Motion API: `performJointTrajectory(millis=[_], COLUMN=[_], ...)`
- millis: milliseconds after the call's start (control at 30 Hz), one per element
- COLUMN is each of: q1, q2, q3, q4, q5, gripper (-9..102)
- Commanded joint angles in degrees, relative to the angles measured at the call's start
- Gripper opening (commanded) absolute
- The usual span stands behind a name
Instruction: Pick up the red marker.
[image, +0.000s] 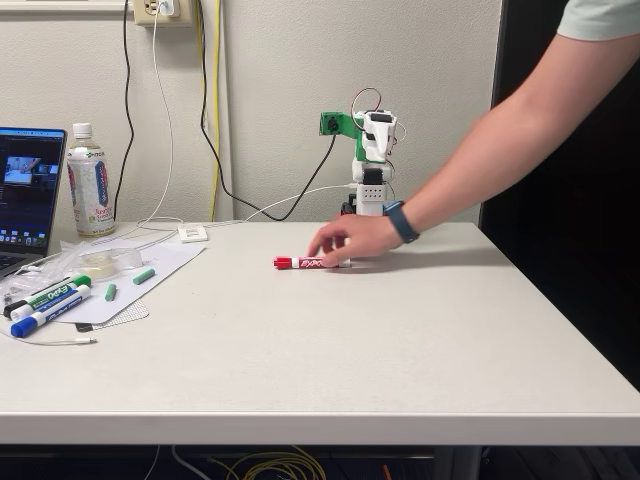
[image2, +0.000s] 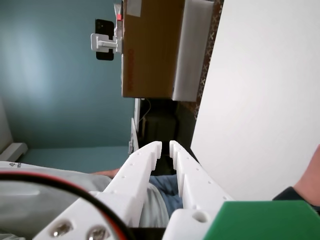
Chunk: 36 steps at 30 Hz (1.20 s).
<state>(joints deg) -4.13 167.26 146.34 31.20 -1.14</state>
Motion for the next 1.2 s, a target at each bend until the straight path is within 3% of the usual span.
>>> performJointTrajectory(millis=[0, 167, 600, 800, 1167], q1=[1.8, 6.8, 12.7, 14.0, 14.2], q2=[1.3, -1.9, -10.5, -15.1, -15.8], q3=[-0.9, -6.3, -17.8, -25.9, -26.5], q4=[-0.5, -0.2, 4.0, 8.5, 8.1], q5=[3.2, 8.8, 12.2, 12.0, 8.9], gripper=[2, 2, 2, 2, 2])
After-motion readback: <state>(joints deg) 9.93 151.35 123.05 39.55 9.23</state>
